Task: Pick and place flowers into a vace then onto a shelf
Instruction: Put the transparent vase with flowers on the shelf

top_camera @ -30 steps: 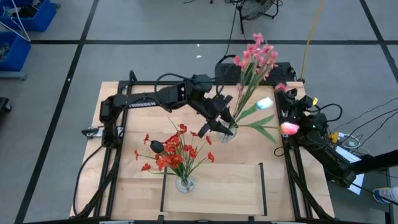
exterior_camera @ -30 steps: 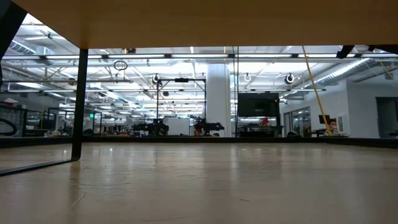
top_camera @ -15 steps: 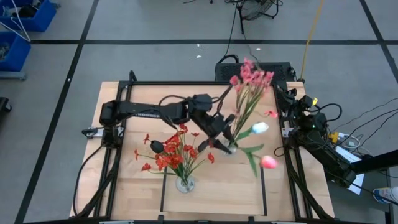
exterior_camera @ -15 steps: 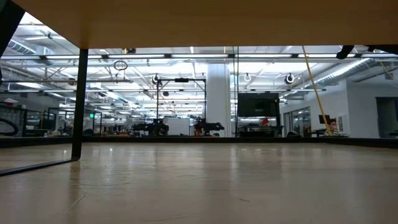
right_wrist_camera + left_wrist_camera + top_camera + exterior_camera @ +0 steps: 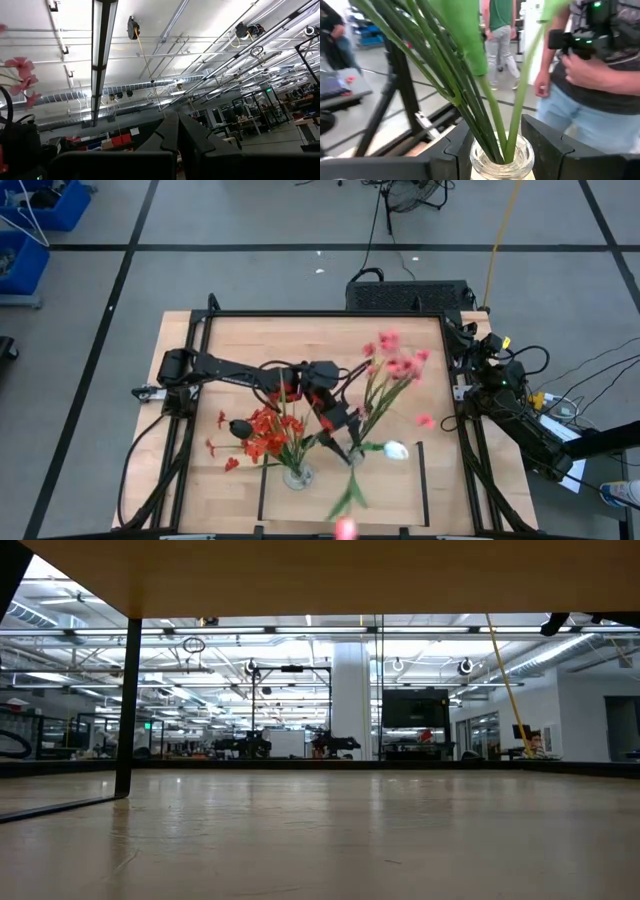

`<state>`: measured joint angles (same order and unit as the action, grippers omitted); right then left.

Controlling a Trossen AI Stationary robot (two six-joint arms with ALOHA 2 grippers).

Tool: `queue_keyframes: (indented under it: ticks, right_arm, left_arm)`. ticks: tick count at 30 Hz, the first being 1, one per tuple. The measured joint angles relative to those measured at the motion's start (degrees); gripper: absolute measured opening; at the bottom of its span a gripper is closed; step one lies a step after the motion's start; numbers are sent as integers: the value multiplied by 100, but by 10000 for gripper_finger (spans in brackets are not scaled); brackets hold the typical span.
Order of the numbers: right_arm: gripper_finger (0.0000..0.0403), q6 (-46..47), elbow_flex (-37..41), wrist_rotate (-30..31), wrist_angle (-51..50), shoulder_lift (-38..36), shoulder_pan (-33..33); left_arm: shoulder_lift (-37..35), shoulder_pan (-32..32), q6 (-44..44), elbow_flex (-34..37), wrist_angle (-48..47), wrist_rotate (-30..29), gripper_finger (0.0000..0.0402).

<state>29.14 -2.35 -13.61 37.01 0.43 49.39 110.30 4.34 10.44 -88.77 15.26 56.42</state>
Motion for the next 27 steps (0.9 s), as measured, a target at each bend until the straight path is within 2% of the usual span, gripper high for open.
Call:
queue_keyframes:
  ticks: [4, 6, 10, 14, 21, 27]
  right_arm:
    - [0, 1, 0, 2, 0, 0, 2]
    - [0, -1, 0, 2, 0, 0, 2]
    - [0, 0, 0, -1, -2, 0, 0]
    - [0, 0, 0, 1, -49, 3, 1]
    - [0, 1, 0, 2, -45, 2, 0]
    - [0, 1, 0, 0, -46, 2, 0]
  left_arm:
    - [29, 77, 229, 0, 107, -299, 150]
    - [128, 147, 186, -2, 457, -382, 150]
    - [401, 265, -350, -2, 1163, -344, 150]
    - [611, 398, -468, -2, 1521, -249, 150]
    - [697, 323, -471, -70, 1548, -381, 150]
    - [697, 281, -387, -70, 1042, -240, 150]
